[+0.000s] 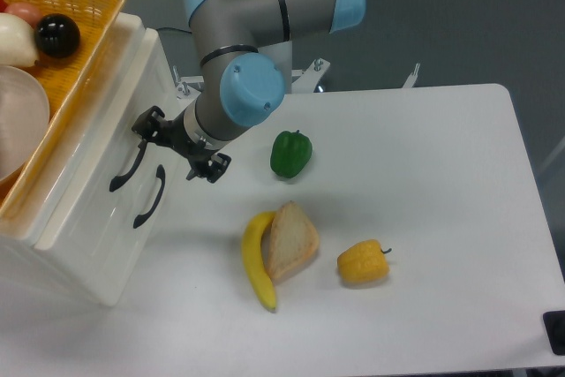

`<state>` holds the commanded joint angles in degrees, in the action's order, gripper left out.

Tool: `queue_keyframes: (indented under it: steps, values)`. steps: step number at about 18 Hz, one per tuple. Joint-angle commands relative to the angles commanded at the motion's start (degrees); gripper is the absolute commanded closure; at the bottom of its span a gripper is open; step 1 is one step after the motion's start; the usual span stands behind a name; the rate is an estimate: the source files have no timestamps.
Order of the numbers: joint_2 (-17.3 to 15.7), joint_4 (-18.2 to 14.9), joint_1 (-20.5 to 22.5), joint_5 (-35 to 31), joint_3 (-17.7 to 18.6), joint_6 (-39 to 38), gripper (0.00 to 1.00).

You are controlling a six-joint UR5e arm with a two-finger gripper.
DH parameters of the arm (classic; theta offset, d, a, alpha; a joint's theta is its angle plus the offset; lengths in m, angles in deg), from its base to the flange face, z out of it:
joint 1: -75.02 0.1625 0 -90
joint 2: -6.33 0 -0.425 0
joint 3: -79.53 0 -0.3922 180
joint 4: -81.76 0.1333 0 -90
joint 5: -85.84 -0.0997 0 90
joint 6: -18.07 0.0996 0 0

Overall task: Slide the top drawer open
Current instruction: 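Hook the gripper fingers into the top drawer's black handle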

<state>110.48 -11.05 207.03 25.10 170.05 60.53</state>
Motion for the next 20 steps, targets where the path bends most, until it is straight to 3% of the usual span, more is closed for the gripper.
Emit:
queue_keyframes:
  steps: [20]
  values:
    - [1.49, 0.44, -0.26, 1.50, -0.18, 0.00, 0.00]
